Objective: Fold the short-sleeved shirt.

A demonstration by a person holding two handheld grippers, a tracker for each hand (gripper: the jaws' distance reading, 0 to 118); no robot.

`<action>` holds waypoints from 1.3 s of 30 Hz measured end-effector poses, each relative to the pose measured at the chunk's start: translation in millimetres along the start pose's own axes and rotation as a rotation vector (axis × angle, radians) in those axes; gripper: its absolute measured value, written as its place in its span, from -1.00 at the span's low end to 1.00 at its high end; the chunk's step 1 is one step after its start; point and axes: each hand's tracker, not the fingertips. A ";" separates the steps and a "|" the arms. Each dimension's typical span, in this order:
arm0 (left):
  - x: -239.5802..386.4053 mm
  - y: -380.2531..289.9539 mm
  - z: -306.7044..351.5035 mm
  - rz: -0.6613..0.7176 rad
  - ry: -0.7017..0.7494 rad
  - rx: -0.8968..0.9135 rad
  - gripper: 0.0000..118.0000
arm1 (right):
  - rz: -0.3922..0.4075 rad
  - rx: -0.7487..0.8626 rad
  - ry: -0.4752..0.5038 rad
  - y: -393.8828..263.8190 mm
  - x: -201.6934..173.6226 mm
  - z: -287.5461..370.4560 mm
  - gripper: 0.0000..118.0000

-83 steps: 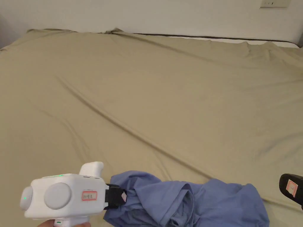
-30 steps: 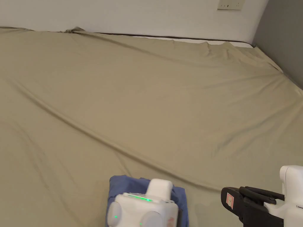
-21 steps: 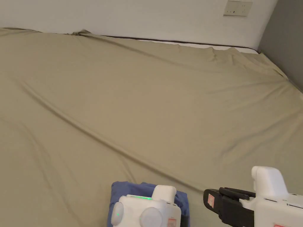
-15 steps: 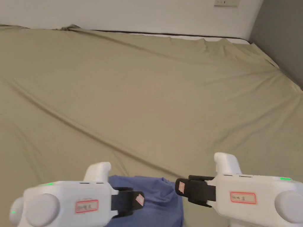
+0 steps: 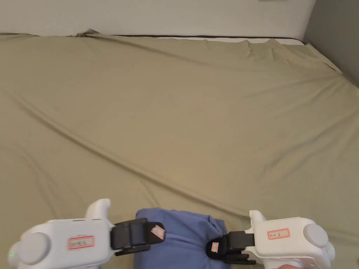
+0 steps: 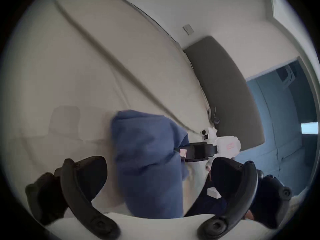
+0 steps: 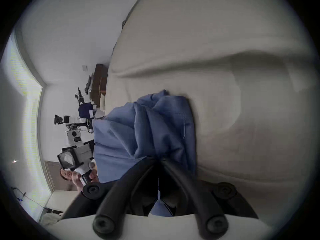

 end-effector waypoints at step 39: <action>-308.4 23.0 350.9 0.380 0.943 -0.091 1.00 | 0.280 0.388 0.680 -112.0 -101.4 158.8 -0.95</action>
